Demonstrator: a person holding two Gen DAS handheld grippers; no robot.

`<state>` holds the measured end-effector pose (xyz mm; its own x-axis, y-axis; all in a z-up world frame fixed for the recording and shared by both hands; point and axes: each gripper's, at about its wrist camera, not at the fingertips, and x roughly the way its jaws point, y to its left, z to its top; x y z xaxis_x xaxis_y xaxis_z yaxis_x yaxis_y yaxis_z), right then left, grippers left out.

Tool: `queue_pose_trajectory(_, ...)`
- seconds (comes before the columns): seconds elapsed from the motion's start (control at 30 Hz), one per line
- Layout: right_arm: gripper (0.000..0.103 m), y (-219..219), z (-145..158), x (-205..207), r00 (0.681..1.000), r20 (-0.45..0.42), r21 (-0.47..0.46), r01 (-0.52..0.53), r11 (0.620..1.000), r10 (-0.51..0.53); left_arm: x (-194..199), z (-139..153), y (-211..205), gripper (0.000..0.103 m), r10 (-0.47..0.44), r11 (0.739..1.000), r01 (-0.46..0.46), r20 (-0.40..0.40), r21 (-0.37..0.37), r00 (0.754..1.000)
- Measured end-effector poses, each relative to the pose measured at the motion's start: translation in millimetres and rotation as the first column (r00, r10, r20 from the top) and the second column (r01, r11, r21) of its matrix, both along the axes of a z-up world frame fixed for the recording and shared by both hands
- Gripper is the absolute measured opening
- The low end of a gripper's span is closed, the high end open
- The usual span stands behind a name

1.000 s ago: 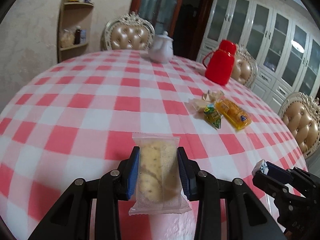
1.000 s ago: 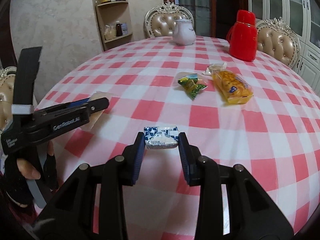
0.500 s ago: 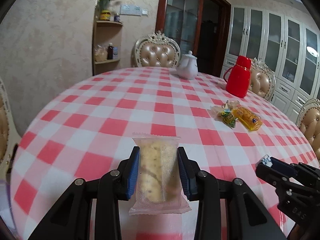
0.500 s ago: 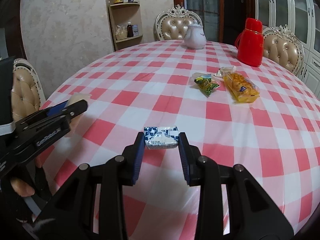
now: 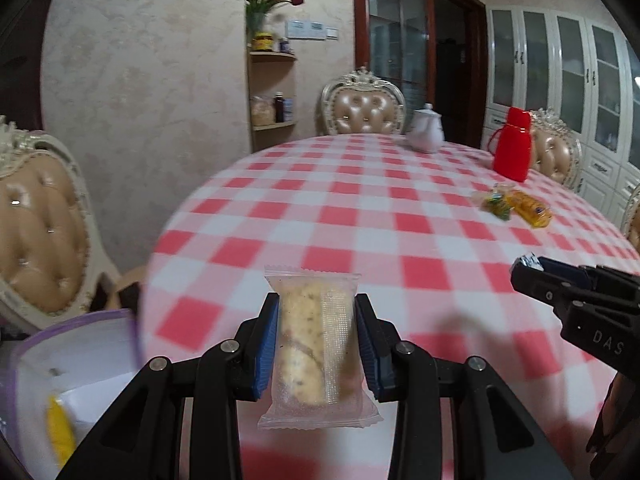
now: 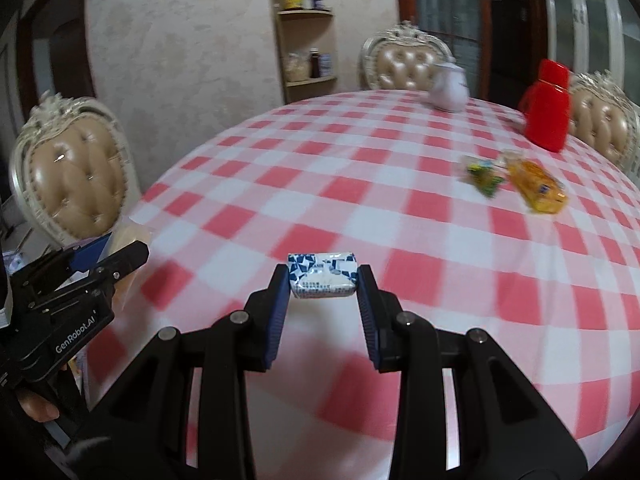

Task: Organize snacks
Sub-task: 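Carry the cookie packet and blue-white candy to the white box and open both grippers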

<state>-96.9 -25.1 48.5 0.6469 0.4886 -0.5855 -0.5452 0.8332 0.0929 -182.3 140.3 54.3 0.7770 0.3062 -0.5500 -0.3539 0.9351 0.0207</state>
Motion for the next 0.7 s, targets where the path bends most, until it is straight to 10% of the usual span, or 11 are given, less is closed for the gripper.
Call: queue_pose_trajectory(0.7,0.038,162.7,-9.4,-97.1,0.932,0.024,-0.071,-0.360,0.930,0.363,-103.4,-10.7,107.1,0.038,0.224,0.974,-0.223,-0.022,0.037,0.974)
